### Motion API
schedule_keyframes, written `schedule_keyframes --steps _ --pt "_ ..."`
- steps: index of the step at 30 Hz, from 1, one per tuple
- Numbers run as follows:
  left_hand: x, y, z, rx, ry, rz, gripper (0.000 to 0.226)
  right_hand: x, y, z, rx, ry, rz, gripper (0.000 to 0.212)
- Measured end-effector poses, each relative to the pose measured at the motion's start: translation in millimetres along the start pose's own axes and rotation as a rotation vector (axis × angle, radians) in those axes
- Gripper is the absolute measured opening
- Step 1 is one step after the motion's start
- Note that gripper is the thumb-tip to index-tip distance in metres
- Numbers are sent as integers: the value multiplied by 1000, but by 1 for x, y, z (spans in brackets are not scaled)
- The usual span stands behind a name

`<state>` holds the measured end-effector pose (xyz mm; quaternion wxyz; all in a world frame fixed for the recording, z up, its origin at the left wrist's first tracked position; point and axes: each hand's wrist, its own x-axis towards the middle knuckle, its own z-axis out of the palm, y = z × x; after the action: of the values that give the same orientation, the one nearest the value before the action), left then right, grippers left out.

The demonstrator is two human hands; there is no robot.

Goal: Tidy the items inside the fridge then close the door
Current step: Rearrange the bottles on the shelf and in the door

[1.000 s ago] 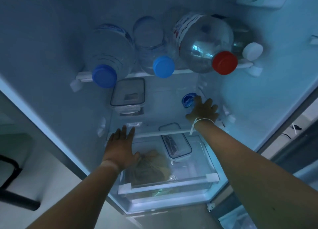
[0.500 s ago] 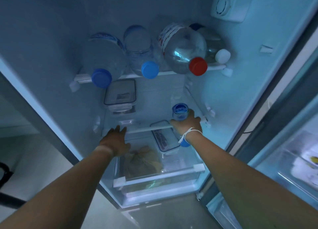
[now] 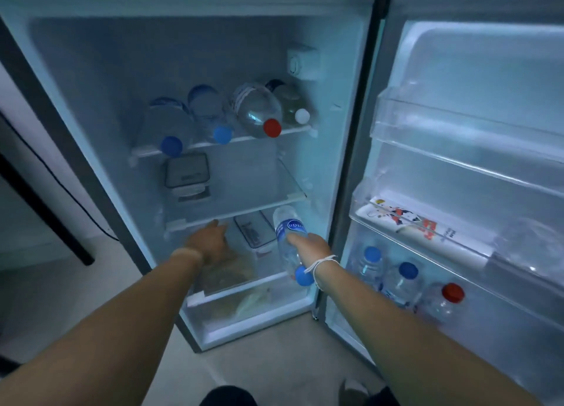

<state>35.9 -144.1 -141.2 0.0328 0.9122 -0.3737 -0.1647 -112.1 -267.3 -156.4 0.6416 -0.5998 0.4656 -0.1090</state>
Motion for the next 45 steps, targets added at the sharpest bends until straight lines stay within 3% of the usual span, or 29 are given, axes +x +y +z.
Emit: schedule_keyframes --steps 6,12,16,20,23,32,36,45 --pt "-50 44 -13 -30 119 152 51 -66 31 -40 -31 -14 22 22" --pt "-77 109 -21 -78 323 393 47 -118 60 -84 -130 7 97 69" --pt "-96 154 -23 -85 401 568 48 -156 74 -118 -94 28 141 28" --pt "-112 186 -15 -47 396 680 49 -177 89 -148 -72 31 225 47" --pt "-118 203 -6 4 354 731 51 -189 94 -171 -68 59 260 45" --pt "-115 233 -3 154 342 726 56 -200 106 -225 -195 173 475 60" --pt "-103 244 -10 126 323 741 51 -192 107 -238 -150 237 521 44" --pt "-71 266 -4 147 287 684 54 -144 117 -252 84 367 524 46"
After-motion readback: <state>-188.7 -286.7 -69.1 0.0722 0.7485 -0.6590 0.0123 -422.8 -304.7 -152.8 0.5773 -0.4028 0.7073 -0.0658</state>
